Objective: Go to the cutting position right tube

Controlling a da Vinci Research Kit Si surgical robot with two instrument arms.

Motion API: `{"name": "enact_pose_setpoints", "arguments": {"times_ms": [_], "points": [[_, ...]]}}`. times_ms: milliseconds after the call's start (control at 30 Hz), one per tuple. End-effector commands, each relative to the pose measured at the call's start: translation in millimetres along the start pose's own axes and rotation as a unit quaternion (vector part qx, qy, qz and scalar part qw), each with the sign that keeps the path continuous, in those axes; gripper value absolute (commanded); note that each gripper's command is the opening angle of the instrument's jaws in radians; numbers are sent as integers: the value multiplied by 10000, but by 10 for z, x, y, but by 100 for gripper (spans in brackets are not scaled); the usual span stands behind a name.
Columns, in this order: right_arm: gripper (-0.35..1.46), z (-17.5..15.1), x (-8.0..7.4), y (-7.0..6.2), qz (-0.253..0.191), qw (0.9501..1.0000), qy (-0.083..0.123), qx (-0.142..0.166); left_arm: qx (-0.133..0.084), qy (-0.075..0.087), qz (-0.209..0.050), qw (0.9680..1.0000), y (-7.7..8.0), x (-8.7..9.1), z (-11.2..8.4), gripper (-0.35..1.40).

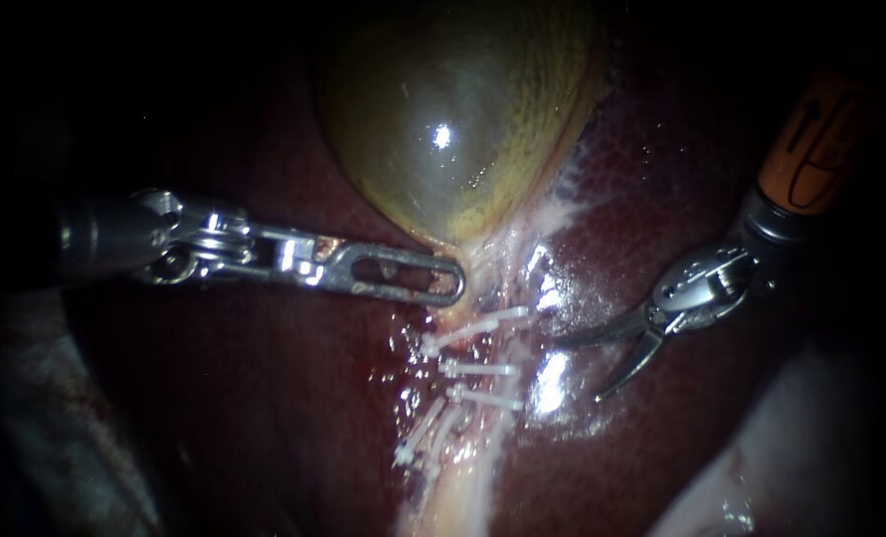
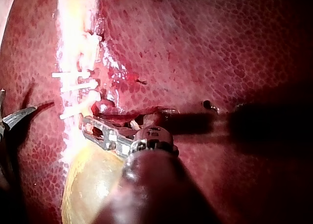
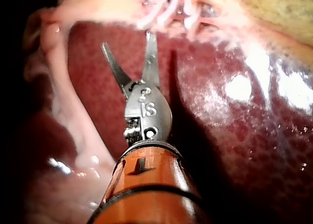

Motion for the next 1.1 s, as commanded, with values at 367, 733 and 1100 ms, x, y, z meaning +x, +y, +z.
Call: {"name": "enact_pose_setpoints", "arguments": {"times_ms": [367, 733, 1100], "points": [[125, 1, -1, -1, 584, 9983, 12, 17, -7, -11, 6, 10000, 1, -5, -7, -35], [127, 8, -1, 0, 1615, 9869, 39, 25, -29, -44, 6, 10000, 11, -15, -25, -35], [123, 26, -3, 3, 2160, 9764, 69, -7, -65, -93, -1, 9999, 20, -23, -59, -35]]}}
